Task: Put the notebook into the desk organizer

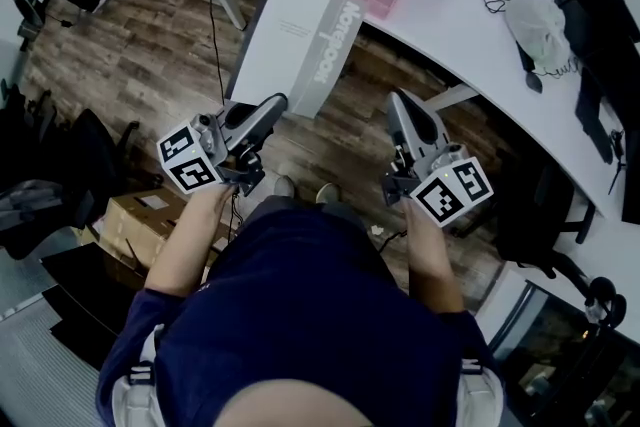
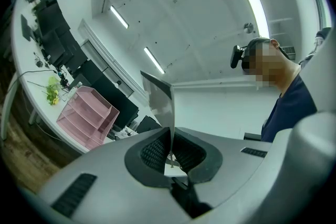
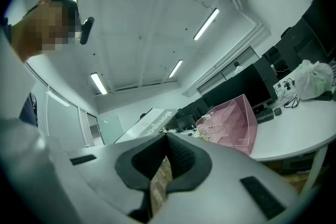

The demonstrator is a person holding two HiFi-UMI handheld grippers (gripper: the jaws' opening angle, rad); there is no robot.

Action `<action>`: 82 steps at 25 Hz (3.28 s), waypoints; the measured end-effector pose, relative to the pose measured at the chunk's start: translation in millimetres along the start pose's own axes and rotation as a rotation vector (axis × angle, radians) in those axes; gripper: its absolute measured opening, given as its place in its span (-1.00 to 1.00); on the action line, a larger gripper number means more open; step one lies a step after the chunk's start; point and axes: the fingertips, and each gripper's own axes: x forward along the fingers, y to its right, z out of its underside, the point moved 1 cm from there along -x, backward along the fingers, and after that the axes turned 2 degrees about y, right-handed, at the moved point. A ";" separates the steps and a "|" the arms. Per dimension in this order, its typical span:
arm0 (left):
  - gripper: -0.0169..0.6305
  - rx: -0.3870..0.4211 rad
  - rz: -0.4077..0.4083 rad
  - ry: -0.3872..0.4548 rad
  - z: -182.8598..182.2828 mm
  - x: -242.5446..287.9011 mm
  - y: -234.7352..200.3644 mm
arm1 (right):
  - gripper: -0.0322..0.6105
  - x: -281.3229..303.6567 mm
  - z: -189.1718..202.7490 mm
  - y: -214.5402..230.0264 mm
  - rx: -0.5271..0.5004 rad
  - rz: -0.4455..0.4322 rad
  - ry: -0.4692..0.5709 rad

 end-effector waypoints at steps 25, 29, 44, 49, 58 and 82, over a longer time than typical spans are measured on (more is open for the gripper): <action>-0.84 0.025 -0.024 0.023 27.0 25.3 25.2 | -0.89 -36.7 -6.5 19.9 0.017 -0.045 -0.003; -0.84 0.031 -0.032 0.020 32.3 32.1 27.3 | -0.89 -41.9 -9.3 27.2 0.021 -0.050 -0.001; -0.84 0.041 -0.038 0.053 29.1 47.2 12.0 | -0.89 -36.2 -17.6 45.6 0.005 -0.059 -0.007; -0.84 0.041 -0.039 0.063 23.4 51.2 -2.0 | -0.89 -23.4 -18.8 53.0 0.002 -0.063 -0.011; -0.84 0.027 -0.042 0.061 8.5 56.3 -39.6 | -0.89 16.2 -14.6 68.7 0.011 -0.060 -0.030; -0.84 -0.057 -0.030 0.035 -56.2 65.1 -183.0 | -0.89 163.7 -2.7 105.9 0.040 -0.002 -0.080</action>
